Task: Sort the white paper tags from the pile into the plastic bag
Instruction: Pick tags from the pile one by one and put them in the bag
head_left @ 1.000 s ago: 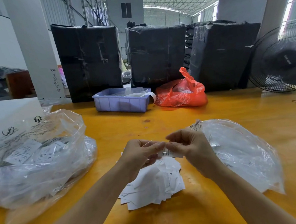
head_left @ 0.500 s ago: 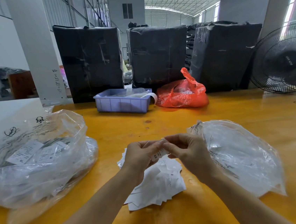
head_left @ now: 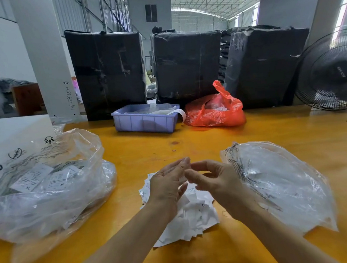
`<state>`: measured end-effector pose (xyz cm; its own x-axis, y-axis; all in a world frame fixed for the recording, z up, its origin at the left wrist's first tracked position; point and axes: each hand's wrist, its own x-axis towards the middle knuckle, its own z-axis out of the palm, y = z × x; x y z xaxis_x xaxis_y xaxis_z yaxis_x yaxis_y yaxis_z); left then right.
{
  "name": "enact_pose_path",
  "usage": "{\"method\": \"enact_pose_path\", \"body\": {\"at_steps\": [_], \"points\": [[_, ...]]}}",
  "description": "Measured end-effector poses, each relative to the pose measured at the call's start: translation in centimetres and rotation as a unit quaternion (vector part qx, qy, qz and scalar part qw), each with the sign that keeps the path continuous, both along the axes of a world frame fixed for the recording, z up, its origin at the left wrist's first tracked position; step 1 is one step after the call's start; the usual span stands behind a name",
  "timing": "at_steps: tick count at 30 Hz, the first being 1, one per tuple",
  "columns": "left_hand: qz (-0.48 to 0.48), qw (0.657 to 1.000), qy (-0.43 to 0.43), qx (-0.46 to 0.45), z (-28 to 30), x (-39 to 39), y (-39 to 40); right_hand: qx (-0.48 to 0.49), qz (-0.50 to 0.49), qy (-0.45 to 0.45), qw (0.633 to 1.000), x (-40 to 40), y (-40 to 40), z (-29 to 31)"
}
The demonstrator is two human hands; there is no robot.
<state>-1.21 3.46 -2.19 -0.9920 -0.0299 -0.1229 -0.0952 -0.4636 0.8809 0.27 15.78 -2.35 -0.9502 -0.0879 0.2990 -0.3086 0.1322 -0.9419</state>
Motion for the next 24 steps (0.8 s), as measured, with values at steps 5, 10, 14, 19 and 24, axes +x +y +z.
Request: {"method": "enact_pose_path", "body": {"at_steps": [5,10,14,19,24], "points": [[-0.064,0.996,-0.023,-0.050,0.6,-0.1,-0.6,-0.027,-0.028,0.028,0.999,-0.1,0.0,0.1],[-0.095,0.971,0.011,-0.221,0.7,-1.2,-2.6,-0.045,-0.063,-0.035,0.996,-0.7,0.9,0.2],[-0.143,0.945,0.011,-0.293,0.9,-1.7,-3.8,-0.041,-0.090,0.002,0.995,-0.8,1.0,0.0],[-0.155,0.915,0.050,-0.370,2.7,-1.6,-5.0,0.061,-0.162,0.082,0.981,-1.3,1.7,0.3],[0.101,0.910,0.102,-0.388,7.9,-2.2,-12.4,0.288,-0.357,0.169,0.873,-2.6,8.1,1.1]]}}
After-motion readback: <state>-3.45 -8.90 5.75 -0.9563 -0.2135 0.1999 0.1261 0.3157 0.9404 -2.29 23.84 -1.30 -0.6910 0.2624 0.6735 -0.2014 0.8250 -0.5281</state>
